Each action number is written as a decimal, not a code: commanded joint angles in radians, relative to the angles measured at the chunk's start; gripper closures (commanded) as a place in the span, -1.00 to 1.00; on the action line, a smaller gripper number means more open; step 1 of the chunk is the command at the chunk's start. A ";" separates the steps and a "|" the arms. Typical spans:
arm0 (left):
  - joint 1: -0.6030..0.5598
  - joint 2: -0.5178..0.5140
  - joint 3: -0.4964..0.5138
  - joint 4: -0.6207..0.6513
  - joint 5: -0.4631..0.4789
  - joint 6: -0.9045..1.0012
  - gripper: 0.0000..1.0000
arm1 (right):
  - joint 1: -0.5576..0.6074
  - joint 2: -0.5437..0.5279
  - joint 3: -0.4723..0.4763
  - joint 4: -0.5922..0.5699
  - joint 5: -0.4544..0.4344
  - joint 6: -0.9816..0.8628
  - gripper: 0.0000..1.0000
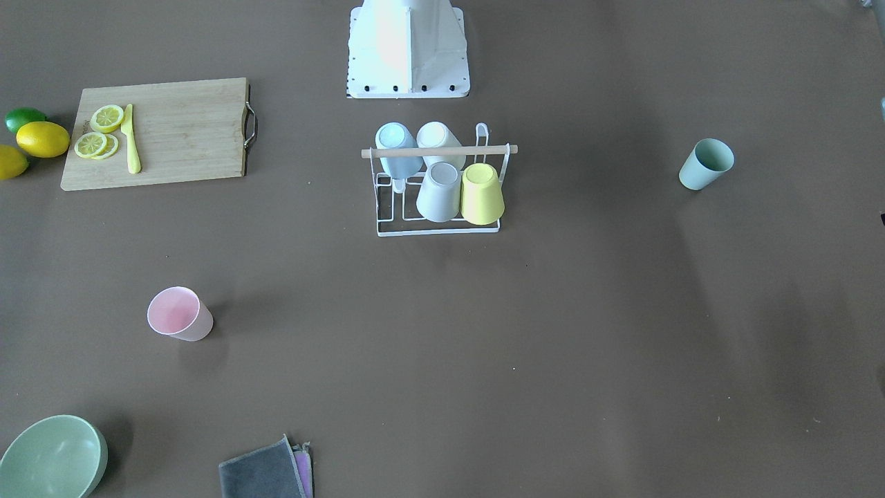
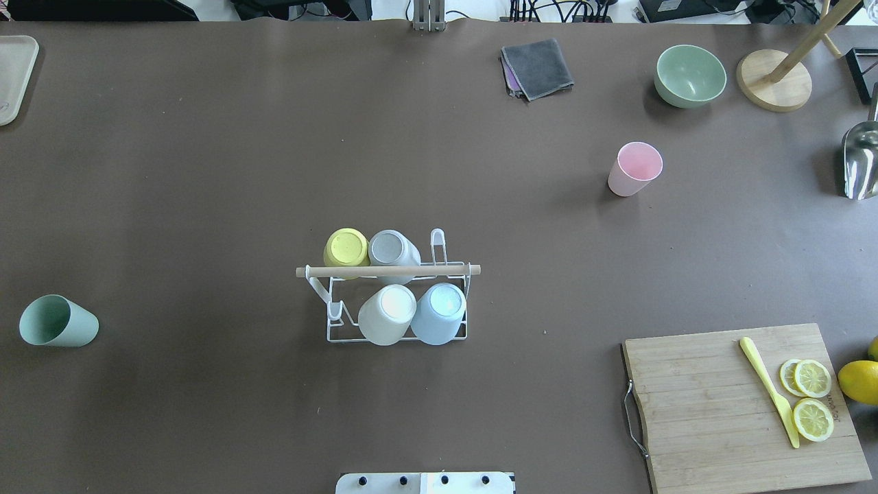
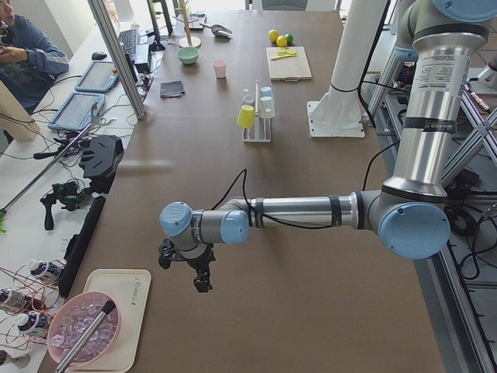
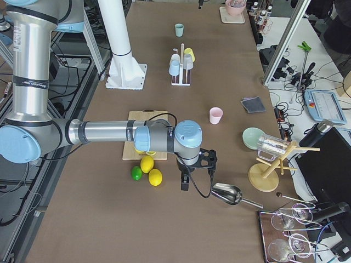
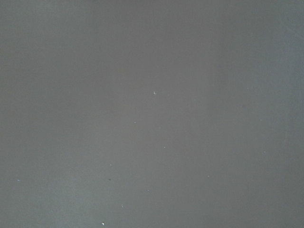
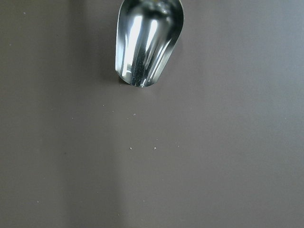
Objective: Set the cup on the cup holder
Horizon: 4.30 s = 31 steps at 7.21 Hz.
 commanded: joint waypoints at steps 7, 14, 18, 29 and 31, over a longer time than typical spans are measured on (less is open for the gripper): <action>0.220 -0.184 0.011 0.289 0.008 -0.001 -0.96 | -0.191 0.068 0.145 0.001 0.033 0.267 -1.00; 0.357 -0.308 0.061 0.497 0.148 0.003 -0.96 | -0.541 0.381 0.075 -0.018 -0.100 0.508 -1.00; 0.354 -0.379 0.110 0.497 0.234 0.250 -0.96 | -0.520 0.649 -0.213 -0.081 -0.130 0.435 -1.00; 0.435 -0.492 0.192 0.649 0.200 0.293 -0.95 | -0.508 1.148 -1.011 -0.075 -0.062 0.050 -1.00; 0.458 -0.508 0.196 0.684 0.171 0.316 -0.95 | -0.554 1.187 -1.108 -0.076 -0.048 0.030 -1.00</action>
